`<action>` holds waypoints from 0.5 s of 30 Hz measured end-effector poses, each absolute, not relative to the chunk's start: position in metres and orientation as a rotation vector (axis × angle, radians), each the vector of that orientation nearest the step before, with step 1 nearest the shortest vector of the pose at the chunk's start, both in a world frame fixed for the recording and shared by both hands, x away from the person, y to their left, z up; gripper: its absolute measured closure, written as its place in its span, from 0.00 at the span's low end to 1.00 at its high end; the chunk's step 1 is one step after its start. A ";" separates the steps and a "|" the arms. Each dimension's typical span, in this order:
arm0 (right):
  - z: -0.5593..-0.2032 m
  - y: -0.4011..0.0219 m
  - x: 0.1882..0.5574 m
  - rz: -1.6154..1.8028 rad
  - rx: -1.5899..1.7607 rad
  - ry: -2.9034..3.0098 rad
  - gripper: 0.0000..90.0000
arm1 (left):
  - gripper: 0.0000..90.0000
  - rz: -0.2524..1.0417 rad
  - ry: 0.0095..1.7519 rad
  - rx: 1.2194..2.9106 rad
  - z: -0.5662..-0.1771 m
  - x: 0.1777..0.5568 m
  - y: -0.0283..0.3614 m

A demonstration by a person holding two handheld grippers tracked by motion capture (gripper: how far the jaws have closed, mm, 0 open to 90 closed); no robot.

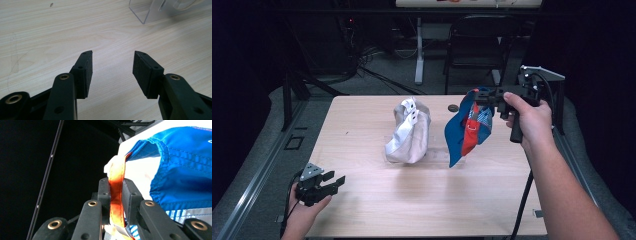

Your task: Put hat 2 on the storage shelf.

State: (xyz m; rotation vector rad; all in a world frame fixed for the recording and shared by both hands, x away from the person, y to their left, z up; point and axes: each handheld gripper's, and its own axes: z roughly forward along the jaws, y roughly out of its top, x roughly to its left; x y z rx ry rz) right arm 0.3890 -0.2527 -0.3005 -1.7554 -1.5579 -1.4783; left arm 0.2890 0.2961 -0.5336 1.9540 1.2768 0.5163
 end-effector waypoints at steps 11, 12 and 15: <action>-0.300 -0.244 0.411 -1.462 -1.818 -1.541 0.87 | 0.55 0.526 1.279 1.953 -0.534 0.290 0.298; -0.300 -0.244 0.412 -1.461 -1.817 -1.543 0.87 | 0.55 0.526 1.279 1.952 -0.534 0.290 0.298; -0.300 -0.243 0.416 -1.454 -1.832 -1.538 0.87 | 0.55 0.526 1.279 1.956 -0.534 0.290 0.298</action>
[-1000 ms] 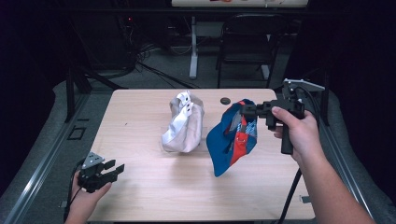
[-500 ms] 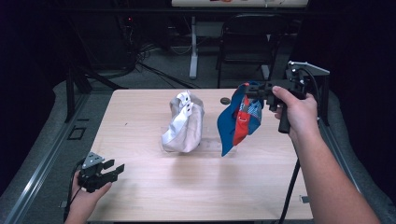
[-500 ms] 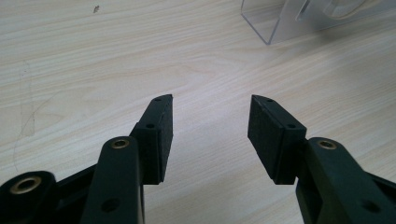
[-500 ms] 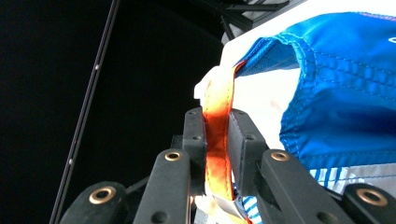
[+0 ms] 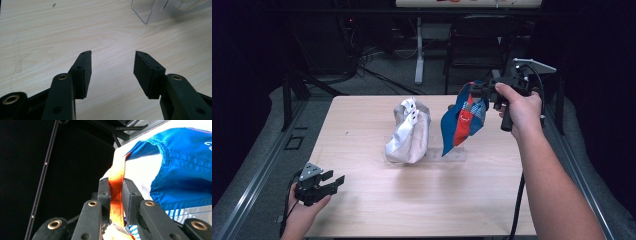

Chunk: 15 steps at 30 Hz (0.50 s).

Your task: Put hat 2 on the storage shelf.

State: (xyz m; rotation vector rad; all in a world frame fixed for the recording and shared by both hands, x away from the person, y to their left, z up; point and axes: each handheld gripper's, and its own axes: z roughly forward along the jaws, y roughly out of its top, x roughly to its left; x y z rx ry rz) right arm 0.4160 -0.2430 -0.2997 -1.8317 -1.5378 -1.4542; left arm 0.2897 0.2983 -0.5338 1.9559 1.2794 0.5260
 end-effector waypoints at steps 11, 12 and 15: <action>-0.303 -0.246 0.423 -1.439 -1.877 -1.543 0.87 | 0.55 0.527 1.282 1.957 -0.534 0.290 0.298; -0.304 -0.246 0.423 -1.441 -1.874 -1.543 0.87 | 0.55 0.527 1.281 1.957 -0.534 0.290 0.298; -0.306 -0.246 0.426 -1.438 -1.883 -1.536 0.87 | 0.55 0.527 1.281 1.957 -0.534 0.290 0.298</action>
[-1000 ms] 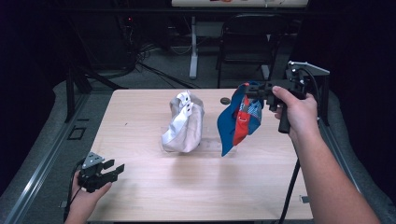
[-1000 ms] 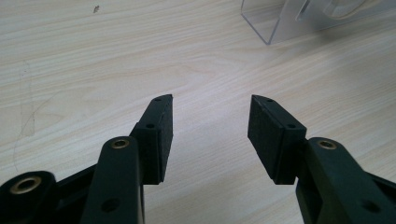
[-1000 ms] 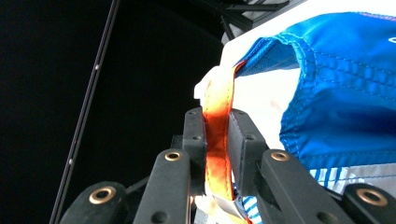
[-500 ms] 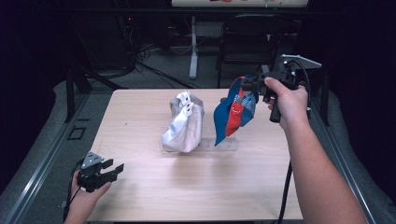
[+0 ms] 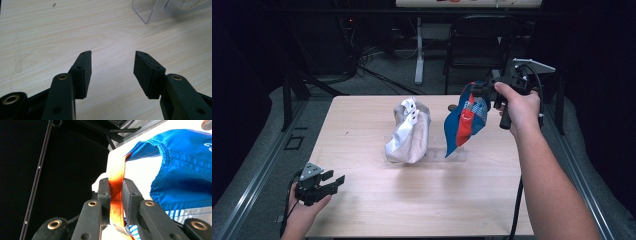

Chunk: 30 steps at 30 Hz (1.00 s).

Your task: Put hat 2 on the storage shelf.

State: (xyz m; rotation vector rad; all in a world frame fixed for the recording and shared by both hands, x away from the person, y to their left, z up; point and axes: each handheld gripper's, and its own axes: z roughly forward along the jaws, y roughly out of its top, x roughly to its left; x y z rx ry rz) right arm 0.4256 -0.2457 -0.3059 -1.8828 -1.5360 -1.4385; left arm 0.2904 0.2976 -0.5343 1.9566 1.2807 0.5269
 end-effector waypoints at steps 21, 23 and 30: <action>-0.332 -0.230 0.431 -1.378 -1.885 -1.555 0.87 | 0.55 0.524 1.274 1.954 -0.535 0.293 0.295; -0.333 -0.229 0.431 -1.371 -1.894 -1.546 0.87 | 0.55 0.516 1.273 1.965 -0.534 0.293 0.295; -0.347 -0.230 0.429 -1.337 -1.899 -1.560 0.87 | 0.55 0.520 1.267 1.961 -0.535 0.295 0.293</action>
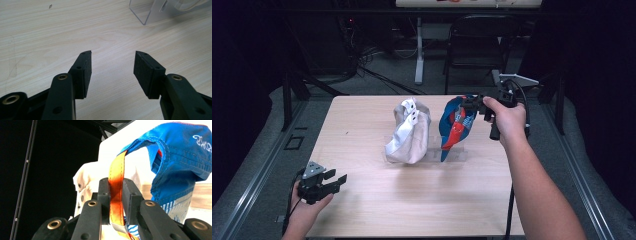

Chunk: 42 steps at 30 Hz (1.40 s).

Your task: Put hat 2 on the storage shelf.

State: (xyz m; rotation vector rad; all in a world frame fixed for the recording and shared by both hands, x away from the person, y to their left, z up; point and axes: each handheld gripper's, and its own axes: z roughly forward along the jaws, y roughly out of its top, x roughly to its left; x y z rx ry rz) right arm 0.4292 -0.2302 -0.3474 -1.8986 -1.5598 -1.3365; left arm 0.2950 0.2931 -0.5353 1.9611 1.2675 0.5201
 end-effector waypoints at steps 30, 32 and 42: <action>-0.338 -0.242 0.408 -1.367 -1.936 -1.714 0.77 | 0.55 0.520 1.262 1.963 -0.536 0.297 0.291; -0.337 -0.244 0.407 -1.373 -1.935 -1.728 0.76 | 0.55 0.519 1.261 1.966 -0.536 0.297 0.291; -0.336 -0.247 0.401 -1.378 -1.940 -1.773 0.69 | 0.54 0.522 1.264 1.962 -0.536 0.297 0.291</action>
